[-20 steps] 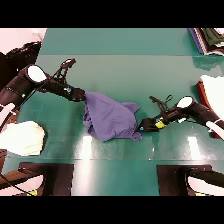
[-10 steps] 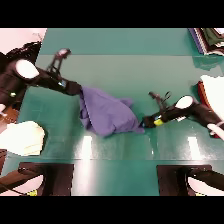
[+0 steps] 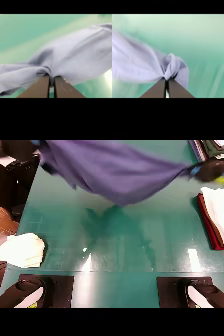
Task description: Fold the shirts.
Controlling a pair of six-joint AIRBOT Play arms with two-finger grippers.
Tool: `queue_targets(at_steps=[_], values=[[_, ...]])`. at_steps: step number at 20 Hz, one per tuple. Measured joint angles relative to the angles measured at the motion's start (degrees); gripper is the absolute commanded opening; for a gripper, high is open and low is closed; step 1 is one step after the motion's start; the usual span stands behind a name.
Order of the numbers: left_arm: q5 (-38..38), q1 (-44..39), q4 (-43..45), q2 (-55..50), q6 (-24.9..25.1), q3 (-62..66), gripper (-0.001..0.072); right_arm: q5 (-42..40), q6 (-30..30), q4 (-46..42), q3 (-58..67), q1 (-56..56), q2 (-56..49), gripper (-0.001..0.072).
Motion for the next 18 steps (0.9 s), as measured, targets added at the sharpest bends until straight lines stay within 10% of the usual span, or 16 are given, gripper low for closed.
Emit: queue_targets(at_steps=[10, 18], values=[[-8.7, -0.2, -3.8, 2.9, 0.2, 20.4, 0.003, 9.6, 1.0, -4.3, 23.1, -7.2, 2.8, 0.0015], [-15.2, -0.1, -4.5, 1.0, -0.3, -12.6, 0.003, 24.2, 3.0, -6.4, 15.4, -0.6, -10.5, 0.0015]])
